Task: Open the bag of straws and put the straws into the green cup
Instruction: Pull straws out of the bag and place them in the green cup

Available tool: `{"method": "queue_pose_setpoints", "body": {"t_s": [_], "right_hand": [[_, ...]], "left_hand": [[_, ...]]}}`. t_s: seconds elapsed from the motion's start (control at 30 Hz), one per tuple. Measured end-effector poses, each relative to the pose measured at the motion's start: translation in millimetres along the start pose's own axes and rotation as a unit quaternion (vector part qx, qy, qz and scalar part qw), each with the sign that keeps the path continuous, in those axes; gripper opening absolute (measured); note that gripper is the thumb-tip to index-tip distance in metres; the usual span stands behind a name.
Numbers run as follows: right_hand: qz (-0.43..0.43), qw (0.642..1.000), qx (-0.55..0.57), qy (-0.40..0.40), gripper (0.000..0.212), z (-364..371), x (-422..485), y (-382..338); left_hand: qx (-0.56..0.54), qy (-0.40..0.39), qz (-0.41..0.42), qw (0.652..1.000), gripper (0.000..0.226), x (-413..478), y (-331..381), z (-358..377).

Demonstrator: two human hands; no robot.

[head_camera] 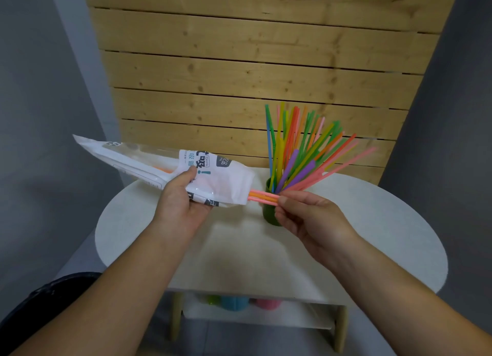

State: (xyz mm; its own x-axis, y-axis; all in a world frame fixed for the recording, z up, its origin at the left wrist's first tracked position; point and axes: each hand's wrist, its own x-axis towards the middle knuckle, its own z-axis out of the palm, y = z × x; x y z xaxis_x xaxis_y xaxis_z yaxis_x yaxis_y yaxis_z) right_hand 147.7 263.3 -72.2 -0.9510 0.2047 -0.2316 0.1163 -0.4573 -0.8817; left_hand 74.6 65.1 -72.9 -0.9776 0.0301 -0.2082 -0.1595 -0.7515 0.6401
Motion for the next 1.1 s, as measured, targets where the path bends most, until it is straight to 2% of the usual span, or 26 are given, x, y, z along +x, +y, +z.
{"method": "queue_pose_setpoints", "body": {"t_s": [0.13, 0.23, 0.37, 0.47, 0.57, 0.7, 0.8, 1.0, 1.1], "right_hand": [[0.009, 0.999, 0.041, -0.014, 0.010, -10, -5, -9], [0.004, 0.998, 0.062, -0.020, 0.025, -10, -8, -4], [0.013, 0.999, 0.013, -0.040, 0.039, -6, -15, 13], [-0.004, 0.998, -0.039, -0.052, 0.048, 2, -18, 24], [-0.050, 0.997, -0.052, -0.041, 0.039, 19, -18, 29], [-0.110, 0.994, 0.007, -0.005, 0.023, 34, -13, 25], [-0.109, 0.993, 0.045, 0.029, 0.025, 37, -11, 20], [-0.160, 0.984, -0.021, 0.071, 0.025, 25, -9, 8], [-0.182, 0.981, -0.010, 0.071, 0.026, 11, -10, -5]], "left_hand": [[-0.002, 0.012, -0.014, 1.000, 0.012, 0, -1, -2], [-0.010, 0.023, -0.018, 1.000, 0.014, 1, 0, -1], [-0.030, 0.017, -0.027, 0.999, 0.023, 2, 1, 0], [-0.035, 0.014, -0.030, 0.999, 0.021, 1, -1, 0], [-0.031, 0.009, -0.038, 0.999, 0.017, 0, -5, 0], [-0.028, 0.006, -0.037, 0.999, 0.018, 0, -9, 0], [-0.028, 0.002, -0.035, 0.999, 0.018, 1, -12, -2], [-0.032, 0.007, -0.029, 0.999, 0.014, 3, -13, -3], [-0.040, 0.024, -0.029, 0.999, 0.012, 6, -10, -5]]}}
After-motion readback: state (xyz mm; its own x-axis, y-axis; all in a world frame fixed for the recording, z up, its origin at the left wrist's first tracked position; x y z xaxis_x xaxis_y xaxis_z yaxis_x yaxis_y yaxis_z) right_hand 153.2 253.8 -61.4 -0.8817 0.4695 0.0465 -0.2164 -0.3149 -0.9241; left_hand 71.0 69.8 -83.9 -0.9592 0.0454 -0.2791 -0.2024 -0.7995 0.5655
